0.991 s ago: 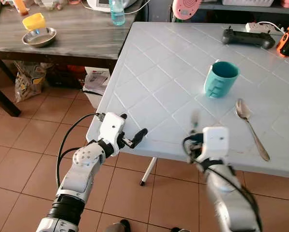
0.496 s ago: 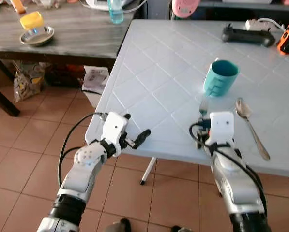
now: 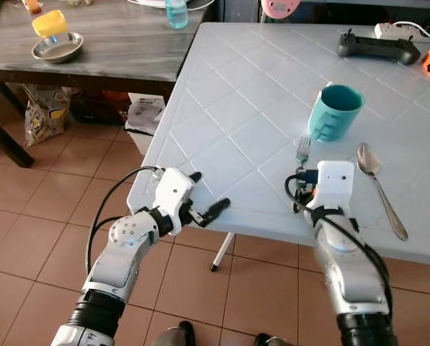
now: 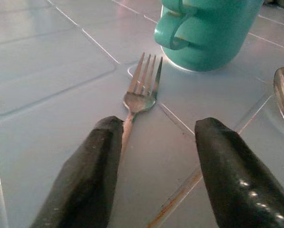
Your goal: Setting the table
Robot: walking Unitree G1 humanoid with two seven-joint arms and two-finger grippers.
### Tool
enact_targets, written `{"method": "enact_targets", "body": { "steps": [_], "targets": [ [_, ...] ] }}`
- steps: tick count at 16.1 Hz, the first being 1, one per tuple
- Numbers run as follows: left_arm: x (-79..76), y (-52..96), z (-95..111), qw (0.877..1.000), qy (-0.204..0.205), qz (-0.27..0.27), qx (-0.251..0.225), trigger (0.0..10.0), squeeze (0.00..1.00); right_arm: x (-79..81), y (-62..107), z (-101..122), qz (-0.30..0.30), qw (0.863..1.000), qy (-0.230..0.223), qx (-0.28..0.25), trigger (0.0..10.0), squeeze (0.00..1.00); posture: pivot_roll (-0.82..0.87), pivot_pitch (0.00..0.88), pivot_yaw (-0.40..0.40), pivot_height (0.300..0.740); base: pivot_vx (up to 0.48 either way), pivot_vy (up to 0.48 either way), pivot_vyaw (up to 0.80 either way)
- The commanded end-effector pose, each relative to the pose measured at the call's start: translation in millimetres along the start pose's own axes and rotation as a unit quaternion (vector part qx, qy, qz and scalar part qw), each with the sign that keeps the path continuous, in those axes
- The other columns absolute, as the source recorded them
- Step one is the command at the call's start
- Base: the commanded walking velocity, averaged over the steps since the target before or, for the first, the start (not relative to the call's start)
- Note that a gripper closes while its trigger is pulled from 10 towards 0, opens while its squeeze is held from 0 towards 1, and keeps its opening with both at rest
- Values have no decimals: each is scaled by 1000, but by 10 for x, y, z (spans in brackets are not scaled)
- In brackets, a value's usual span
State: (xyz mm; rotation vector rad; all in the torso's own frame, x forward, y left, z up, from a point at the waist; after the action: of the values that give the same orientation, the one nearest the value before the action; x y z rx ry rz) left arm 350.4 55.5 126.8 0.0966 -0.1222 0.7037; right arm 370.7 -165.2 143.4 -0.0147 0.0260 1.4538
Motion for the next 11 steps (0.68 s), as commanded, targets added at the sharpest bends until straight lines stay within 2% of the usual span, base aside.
{"method": "enact_targets", "body": {
  "steps": [1,5,7,8,11],
  "targets": [
    [-58,7,36,1000,-5,-24,-1,10000,0,-38,42,91,-15,1000,-11,-19,10000,1000,98,191,79,740,0,0,0],
    [-117,-49,108,999,-10,-49,-8,10000,0,-36,116,264,-41,997,-49,-39,10000,1000,80,183,76,740,0,0,0],
    [-149,-70,122,998,-11,-59,-11,10000,0,30,110,298,-48,995,-81,-37,10000,1000,78,177,74,740,0,0,0],
    [-183,-75,109,997,-12,-71,-8,10000,0,122,87,283,-36,994,-103,-28,10000,1000,76,173,72,740,0,0,0],
    [-247,-86,94,996,-14,-85,-7,10000,0,277,16,212,-23,992,-126,-1,10000,1000,69,170,69,740,0,0,0]
  ]
}}
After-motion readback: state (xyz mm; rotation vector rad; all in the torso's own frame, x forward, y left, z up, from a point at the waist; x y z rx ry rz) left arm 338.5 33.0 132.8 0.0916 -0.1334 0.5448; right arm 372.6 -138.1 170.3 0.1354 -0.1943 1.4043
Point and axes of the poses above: a point about 5 cm out from each wrist's last joint towards the gripper, its own y axis pointing back from the gripper into the wrist, its own z axis along the axis of the wrist's last joint, x = y × z, the point moved 6 cm from there along -y, pointing out of the wrist towards the gripper, and after that the axes turned 3 degrees about -y, right-handed, at the moved point
